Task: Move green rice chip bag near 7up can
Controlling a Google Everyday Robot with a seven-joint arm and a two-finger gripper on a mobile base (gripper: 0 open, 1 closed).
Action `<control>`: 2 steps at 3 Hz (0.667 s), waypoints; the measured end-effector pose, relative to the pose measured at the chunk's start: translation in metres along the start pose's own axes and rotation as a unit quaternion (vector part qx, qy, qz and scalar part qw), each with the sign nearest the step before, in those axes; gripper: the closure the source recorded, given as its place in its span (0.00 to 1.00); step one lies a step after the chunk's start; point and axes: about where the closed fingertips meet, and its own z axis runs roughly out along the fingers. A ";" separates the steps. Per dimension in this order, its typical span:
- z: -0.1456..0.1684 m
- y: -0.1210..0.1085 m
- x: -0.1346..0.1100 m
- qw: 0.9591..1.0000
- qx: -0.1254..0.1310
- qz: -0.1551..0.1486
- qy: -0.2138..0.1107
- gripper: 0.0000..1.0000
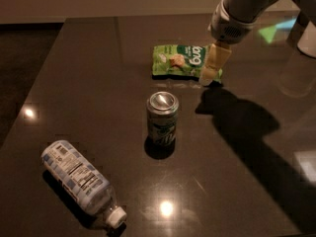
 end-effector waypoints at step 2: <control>0.038 -0.038 -0.014 1.000 -0.008 -0.001 0.014 0.00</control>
Offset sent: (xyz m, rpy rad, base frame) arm 0.0766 0.0120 -0.0275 -0.0434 0.0365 -0.0075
